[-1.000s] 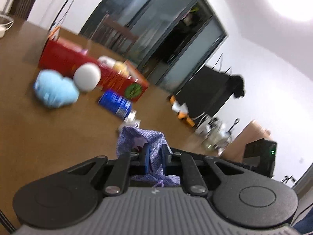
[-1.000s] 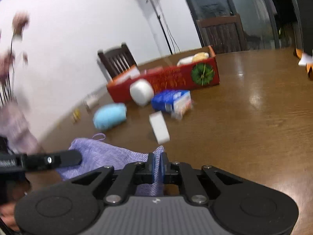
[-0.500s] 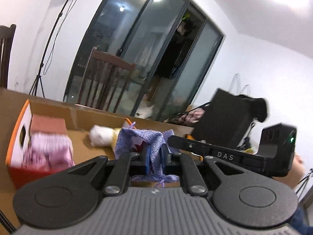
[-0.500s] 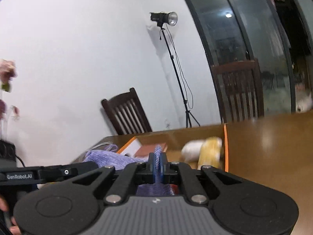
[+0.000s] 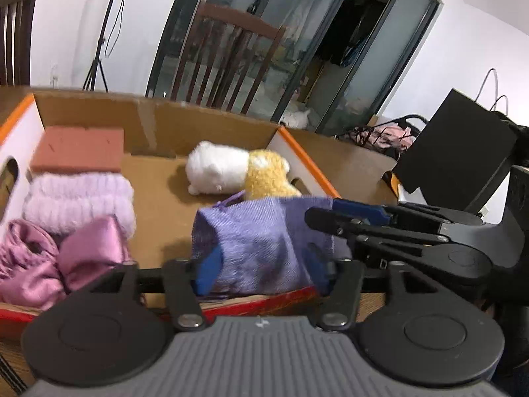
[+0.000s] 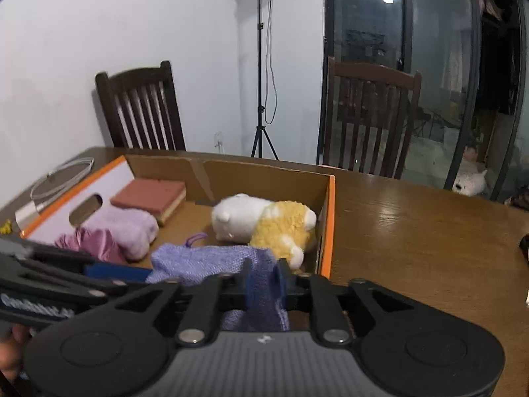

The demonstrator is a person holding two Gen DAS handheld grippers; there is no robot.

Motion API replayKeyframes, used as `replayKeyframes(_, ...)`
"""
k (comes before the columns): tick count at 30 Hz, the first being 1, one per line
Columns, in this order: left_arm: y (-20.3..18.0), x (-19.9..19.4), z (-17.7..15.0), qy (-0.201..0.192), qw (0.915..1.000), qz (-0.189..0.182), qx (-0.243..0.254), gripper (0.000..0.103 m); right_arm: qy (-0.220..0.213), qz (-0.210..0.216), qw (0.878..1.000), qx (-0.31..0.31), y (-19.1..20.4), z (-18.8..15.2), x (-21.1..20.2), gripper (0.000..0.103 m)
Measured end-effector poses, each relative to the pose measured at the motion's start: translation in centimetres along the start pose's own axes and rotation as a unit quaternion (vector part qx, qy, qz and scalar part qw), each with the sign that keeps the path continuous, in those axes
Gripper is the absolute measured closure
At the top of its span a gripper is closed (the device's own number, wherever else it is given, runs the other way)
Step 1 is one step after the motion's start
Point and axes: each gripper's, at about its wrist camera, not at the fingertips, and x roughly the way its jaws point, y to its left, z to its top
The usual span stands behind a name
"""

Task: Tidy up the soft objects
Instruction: 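Carry the lavender pouch into the box and open both grippers, then move both tools to the light blue plush toy and close on it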

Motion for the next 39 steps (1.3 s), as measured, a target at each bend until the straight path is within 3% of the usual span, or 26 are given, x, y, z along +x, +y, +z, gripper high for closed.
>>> replayKeyframes(2, -0.3, -1.9, 0.5, -0.017, 0.9997, 0.010, 0.013, 0.033, -0.012, -0.006, 1.000, 0.000, 0.0, 0.5, -0.9, 0.060)
replayKeyframes(7, -1.8, -7.9, 1.8, -0.073, 0.9944, 0.051, 0.058, 0.025, -0.056, 0.007, 0.998, 0.018, -0.7, 3.1, -4.8, 0.058)
replayKeyframes(10, -2.4, -12.3, 1.7, -0.104, 0.9895, 0.065, 0.076, 0.020, -0.086, 0.011, 0.996, 0.016, -0.4, 4.2, -8.2, 0.049)
replayKeyframes(17, -4.0, -18.6, -0.7, -0.135, 0.9810, 0.101, 0.096, 0.014, -0.111, 0.030, 0.993, 0.004, 1.1, 3.2, -14.7, 0.039)
replayKeyframes(24, -4.7, -23.0, -8.7, -0.175, 0.9666, 0.142, 0.121, 0.002, -0.138, 0.060, 0.988, 0.017, 3.3, -3.9, -19.8, 0.027)
replayKeyframes(33, -4.2, -25.8, -19.9, -0.151, 0.9711, 0.164, 0.085, 0.000, -0.126, 0.095, 0.985, 0.065, 5.8, -15.1, -24.0, 0.018)
replayKeyframes(39, -3.0, -25.6, -20.4, -0.140, 0.9695, 0.188, 0.072, 0.000, -0.103, 0.080, 0.990, 0.045, 6.4, -17.0, -24.6, 0.018)
